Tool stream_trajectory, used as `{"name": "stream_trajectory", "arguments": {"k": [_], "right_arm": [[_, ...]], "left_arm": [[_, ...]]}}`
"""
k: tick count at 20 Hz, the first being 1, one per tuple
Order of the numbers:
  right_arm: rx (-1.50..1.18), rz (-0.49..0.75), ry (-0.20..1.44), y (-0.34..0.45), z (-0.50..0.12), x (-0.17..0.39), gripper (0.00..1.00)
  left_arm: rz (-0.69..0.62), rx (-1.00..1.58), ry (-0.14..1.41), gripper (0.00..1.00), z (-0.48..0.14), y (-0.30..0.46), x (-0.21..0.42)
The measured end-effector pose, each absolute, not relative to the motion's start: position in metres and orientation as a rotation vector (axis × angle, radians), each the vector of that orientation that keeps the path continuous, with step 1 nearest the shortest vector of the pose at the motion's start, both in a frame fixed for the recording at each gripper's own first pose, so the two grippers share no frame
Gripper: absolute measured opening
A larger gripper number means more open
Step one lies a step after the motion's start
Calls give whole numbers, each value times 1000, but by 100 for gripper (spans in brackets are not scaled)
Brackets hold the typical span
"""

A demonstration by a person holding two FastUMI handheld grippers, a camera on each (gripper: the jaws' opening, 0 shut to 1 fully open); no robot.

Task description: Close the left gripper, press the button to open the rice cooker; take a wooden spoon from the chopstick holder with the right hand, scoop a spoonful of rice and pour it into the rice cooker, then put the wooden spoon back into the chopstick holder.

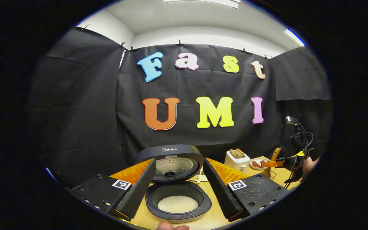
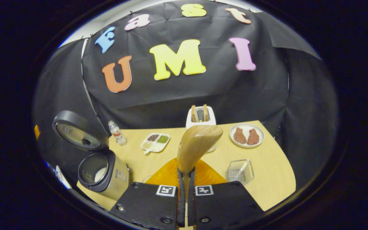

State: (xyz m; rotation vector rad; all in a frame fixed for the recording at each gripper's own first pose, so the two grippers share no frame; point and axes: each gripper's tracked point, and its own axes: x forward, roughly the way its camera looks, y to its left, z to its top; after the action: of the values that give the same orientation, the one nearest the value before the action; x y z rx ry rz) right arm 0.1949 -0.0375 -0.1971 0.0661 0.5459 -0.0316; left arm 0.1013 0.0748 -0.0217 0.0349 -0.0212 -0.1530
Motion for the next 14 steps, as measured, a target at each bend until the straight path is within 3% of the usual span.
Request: {"name": "stream_trajectory", "arguments": {"k": [4, 7, 11, 14], "right_arm": [[-46, -150, 623, -54, -258, 193, 9], [-217, -166, 616, -51, -279, 195, 8], [-369, -126, 603, -34, -297, 191, 8], [-209, -54, 643, 1, -312, 185, 8]], "left_arm": [[-143, 4, -30, 95, -24, 92, 87], [-124, -18, -20, 95, -27, 104, 74], [-97, -41, -2, 95, -28, 116, 62], [-79, -58, 14, 95, -28, 121, 52]]}}
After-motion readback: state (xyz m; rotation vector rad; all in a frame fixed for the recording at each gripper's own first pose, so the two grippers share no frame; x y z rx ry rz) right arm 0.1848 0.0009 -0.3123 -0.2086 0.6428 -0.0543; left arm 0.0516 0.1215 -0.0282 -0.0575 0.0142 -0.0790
